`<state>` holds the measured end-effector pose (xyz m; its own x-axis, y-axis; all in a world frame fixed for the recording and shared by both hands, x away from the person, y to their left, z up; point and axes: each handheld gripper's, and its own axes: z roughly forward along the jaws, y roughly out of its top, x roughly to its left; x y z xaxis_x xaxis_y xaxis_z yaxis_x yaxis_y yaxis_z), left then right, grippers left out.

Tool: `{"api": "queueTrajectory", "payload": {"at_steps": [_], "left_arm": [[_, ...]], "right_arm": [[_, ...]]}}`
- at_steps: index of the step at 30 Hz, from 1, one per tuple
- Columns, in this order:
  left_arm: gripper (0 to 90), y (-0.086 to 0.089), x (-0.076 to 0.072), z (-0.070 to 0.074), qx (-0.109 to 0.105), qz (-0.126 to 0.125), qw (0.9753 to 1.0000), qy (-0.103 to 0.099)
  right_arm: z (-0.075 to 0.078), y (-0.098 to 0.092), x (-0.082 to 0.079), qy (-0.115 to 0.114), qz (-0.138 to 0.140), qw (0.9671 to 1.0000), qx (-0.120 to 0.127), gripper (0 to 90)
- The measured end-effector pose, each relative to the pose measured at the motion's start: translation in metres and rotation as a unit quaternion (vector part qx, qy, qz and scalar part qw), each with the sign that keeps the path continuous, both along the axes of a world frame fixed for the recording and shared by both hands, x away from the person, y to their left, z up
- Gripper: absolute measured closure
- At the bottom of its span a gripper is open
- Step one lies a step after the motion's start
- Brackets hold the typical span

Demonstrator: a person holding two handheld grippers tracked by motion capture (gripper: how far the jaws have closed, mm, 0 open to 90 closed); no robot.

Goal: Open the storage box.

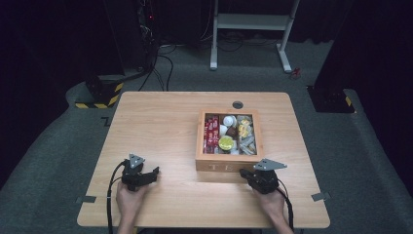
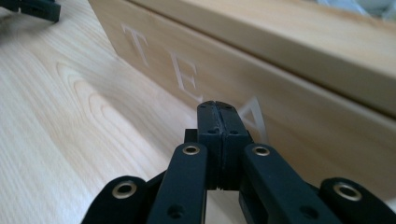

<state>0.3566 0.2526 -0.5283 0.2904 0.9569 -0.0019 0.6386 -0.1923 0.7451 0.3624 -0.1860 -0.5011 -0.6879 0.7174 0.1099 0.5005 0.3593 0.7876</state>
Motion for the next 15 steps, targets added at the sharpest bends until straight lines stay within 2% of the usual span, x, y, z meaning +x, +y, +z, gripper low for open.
{"api": "queueTrajectory", "payload": {"at_steps": [12, 15], "left_arm": [[24.9, 0.000, 0.000, 0.000, -0.001, -0.001, 1.0000, 0.001], [24.9, 0.000, 0.000, 0.000, 0.000, -0.001, 1.0000, 0.001]], "right_arm": [[0.004, 0.019, 0.008, 0.000, 0.002, 0.9999, 0.014, 90.0], [0.008, 0.020, 0.006, -0.006, -0.001, 0.9996, 0.029, 90.0]]}}
